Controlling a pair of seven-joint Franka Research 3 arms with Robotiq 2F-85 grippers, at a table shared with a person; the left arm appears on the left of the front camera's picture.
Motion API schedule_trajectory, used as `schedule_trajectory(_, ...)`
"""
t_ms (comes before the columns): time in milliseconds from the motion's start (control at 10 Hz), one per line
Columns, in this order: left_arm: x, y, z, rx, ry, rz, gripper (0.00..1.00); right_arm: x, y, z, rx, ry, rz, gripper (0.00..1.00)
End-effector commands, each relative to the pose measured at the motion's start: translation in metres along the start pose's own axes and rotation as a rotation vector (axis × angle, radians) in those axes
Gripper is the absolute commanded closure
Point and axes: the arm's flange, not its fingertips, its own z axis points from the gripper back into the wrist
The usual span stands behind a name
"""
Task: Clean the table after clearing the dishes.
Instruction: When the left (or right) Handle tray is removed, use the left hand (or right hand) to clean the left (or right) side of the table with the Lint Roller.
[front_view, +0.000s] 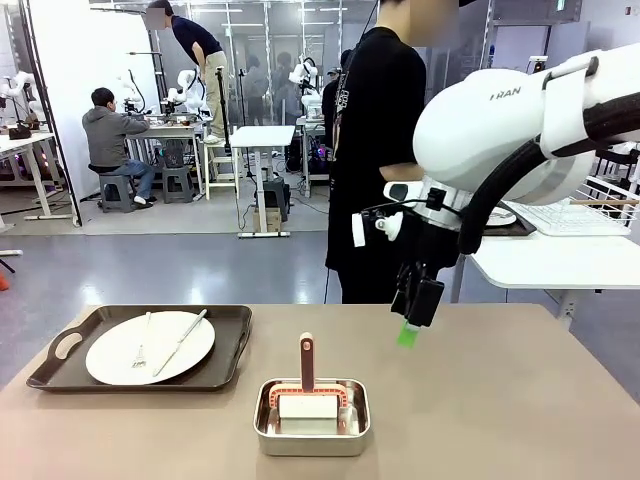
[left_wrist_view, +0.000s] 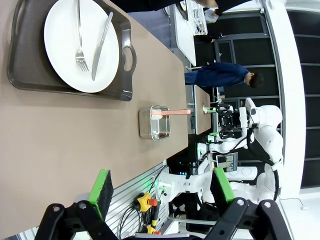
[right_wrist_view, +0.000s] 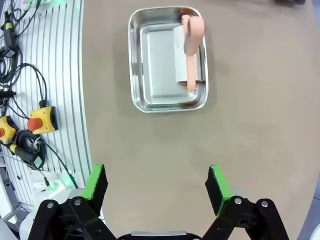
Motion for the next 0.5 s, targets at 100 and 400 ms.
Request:
schedule_trajectory(100, -0.0004, -0.0007, 0.0021, 0.002, -0.006, -0.003, 0.0, -0.0069, -0.0064, 0.0022, 0.004, -0.016, -0.008, 0.0)
schedule_trajectory(400, -0.0004, -0.0007, 0.0021, 0.002, -0.006, -0.003, 0.0, -0.0069, -0.0064, 0.0022, 0.004, -0.016, -0.008, 0.0)
